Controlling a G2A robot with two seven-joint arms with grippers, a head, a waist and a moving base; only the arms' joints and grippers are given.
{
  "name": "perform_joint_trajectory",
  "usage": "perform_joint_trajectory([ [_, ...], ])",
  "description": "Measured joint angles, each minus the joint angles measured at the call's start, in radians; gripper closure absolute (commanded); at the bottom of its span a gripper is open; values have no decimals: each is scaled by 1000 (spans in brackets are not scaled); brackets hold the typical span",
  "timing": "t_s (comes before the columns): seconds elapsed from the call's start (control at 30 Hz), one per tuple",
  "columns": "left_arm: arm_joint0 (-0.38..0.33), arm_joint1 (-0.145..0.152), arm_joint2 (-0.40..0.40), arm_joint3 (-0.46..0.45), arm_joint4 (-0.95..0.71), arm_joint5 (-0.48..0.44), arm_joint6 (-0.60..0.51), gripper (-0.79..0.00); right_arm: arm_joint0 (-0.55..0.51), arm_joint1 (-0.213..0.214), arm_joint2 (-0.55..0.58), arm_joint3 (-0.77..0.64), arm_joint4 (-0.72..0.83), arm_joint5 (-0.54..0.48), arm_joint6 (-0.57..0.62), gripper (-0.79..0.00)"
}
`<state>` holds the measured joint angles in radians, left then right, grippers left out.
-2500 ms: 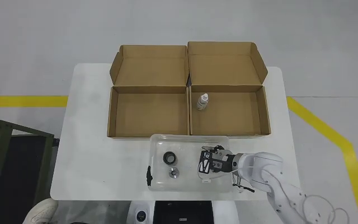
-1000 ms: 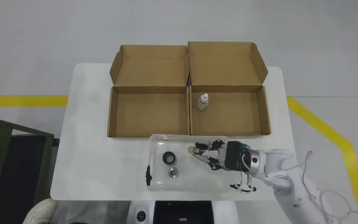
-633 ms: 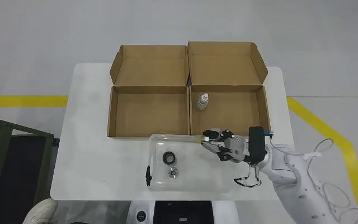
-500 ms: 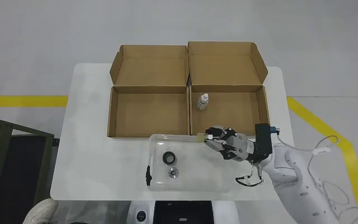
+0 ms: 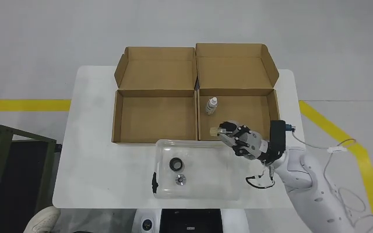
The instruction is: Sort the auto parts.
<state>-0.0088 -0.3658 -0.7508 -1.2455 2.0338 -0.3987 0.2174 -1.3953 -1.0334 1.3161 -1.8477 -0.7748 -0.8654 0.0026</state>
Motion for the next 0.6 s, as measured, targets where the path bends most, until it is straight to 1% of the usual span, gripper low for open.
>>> perform_joint_trajectory([
  [0.23, 0, 0, 0, 0, 0, 0, 0, -785, 27, -5, -21, 24, -78, 110, 69, 0],
  [0.47, 0, 0, 0, 0, 0, 0, 0, -785, 67, -5, -22, 62, -100, 159, 157, 0],
  [0.6, 0, 0, 0, 0, 0, 0, 0, -785, 98, -5, -25, 89, -104, 183, 233, 0],
])
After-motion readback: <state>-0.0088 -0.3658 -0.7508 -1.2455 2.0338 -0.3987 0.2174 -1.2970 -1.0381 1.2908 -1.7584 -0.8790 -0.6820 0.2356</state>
